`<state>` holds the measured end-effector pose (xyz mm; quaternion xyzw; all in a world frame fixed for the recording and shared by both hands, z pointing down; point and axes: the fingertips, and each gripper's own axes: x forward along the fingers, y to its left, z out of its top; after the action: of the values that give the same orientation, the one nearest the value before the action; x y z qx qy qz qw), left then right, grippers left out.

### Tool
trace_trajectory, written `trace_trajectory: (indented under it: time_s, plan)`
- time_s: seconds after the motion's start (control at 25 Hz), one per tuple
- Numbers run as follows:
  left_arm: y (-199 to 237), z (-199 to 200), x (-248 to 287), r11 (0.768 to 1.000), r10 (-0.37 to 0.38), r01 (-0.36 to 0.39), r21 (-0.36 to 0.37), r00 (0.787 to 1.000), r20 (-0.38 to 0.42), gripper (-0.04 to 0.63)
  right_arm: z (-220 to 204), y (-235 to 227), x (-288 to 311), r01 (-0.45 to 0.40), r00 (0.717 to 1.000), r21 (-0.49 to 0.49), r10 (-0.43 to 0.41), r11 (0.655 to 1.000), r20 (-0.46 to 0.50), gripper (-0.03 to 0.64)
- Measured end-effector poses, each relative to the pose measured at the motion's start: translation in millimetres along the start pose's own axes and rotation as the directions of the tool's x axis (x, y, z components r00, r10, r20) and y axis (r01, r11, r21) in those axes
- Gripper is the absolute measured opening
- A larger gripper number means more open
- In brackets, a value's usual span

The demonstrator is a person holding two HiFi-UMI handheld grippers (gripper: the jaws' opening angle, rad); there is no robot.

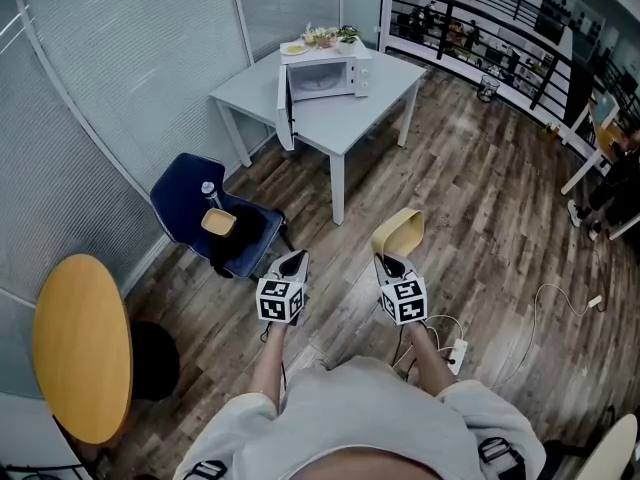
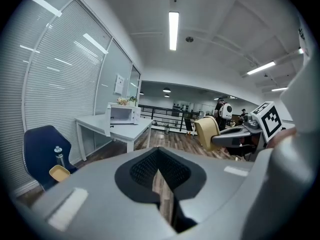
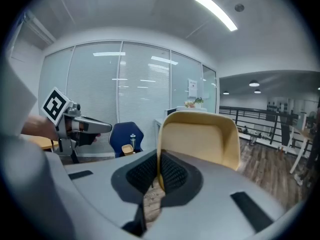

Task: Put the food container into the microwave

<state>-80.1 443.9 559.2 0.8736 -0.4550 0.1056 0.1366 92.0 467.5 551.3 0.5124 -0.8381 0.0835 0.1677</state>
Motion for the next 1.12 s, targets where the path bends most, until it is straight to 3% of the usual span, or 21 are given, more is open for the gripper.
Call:
trace_trajectory:
  time_s: [1.12]
  plan:
    - [-36, -6, 67, 0.999, 0.036, -0.037, -0.017, 0.999, -0.029, 0.011, -19, -61, 17, -0.075, 0.997, 0.001, 0.075, 0.997, -0.014, 0.018]
